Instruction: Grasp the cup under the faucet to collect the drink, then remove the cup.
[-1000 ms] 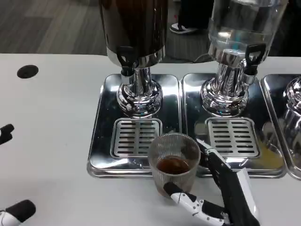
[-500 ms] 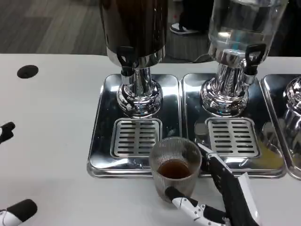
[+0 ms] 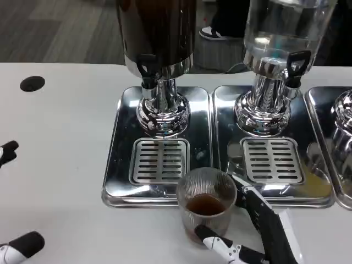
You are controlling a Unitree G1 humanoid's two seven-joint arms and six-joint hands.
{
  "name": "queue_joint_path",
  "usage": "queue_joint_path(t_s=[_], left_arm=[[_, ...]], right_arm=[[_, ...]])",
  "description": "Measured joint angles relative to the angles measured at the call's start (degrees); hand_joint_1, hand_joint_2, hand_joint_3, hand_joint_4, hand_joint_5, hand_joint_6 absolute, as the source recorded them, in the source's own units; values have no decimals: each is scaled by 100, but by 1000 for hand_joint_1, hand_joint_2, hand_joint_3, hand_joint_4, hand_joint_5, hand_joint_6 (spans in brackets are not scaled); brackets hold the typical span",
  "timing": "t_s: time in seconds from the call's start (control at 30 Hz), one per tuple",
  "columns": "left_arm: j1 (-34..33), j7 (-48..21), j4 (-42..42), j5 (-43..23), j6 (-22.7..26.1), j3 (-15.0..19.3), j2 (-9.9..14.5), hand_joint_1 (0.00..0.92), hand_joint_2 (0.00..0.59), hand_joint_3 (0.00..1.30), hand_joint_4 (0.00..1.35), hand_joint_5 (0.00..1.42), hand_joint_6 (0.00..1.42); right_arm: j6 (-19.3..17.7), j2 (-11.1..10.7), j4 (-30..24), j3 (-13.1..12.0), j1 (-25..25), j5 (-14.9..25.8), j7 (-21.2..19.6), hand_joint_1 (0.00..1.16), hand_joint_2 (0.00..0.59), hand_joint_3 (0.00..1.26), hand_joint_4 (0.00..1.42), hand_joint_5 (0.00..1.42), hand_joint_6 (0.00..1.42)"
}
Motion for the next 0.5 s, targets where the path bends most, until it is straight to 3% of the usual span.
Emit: queue_joint_path(t_s=[0.5], left_arm=[[5, 0, -12, -5, 14, 81, -8, 0, 6, 0, 0, 0, 0]], right_arm=[[-288, 23, 609, -43, -169, -1, -84, 830, 213, 292, 318, 276, 202]])
